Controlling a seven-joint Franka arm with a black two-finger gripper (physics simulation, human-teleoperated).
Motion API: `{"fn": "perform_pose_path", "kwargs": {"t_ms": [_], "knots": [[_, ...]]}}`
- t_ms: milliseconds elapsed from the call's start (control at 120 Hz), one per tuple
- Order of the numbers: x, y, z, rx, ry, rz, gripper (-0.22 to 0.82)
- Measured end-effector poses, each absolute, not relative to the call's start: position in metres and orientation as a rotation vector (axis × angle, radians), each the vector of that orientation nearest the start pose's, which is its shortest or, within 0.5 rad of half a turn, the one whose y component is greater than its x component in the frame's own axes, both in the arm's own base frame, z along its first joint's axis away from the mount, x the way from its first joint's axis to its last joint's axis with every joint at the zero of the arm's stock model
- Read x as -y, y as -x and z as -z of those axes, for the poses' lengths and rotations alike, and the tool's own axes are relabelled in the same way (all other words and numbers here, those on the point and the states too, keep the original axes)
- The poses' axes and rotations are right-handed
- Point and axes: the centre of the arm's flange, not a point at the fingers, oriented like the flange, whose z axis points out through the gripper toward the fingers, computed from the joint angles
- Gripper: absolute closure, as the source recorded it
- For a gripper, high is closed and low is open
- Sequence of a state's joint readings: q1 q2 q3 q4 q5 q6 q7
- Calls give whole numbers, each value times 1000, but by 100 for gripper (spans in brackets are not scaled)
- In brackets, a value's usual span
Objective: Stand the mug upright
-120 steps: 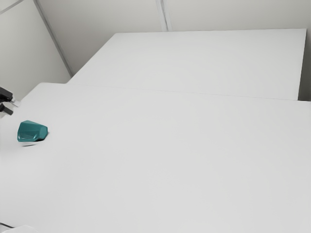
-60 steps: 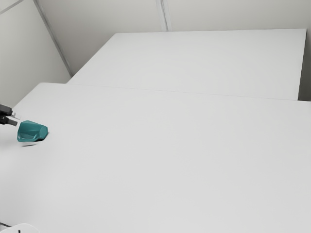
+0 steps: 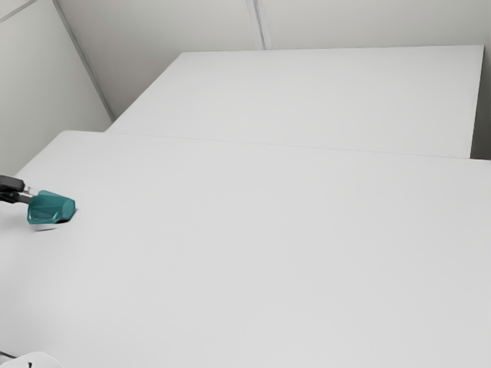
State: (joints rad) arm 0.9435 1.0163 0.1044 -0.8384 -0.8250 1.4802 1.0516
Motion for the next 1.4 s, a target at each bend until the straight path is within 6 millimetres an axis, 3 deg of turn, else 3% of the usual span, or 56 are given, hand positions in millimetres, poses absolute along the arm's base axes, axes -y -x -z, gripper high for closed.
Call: {"fn": "perform_pose_path", "kwargs": {"t_ms": [267, 325, 467, 567, 750, 967, 1100, 1158, 1258, 1400], "knots": [[-578, -475, -281, -25, -2306, -539, 1], [-575, -475, -281, -15, -2288, -539, 10], [-570, -478, -283, 7, -2259, -550, 46], [-568, -482, -287, 14, -2228, -586, 60], [-562, -488, -295, 40, -2198, -621, 72], [-556, -483, -295, 38, -2159, -603, 77], [-549, -485, -323, 78, -2154, -614, 78], [-537, -488, -341, 101, -2152, -598, 78], [-499, -512, -382, 194, -2205, -516, 78], [-433, -523, -444, 299, -2311, -384, 79]]}}
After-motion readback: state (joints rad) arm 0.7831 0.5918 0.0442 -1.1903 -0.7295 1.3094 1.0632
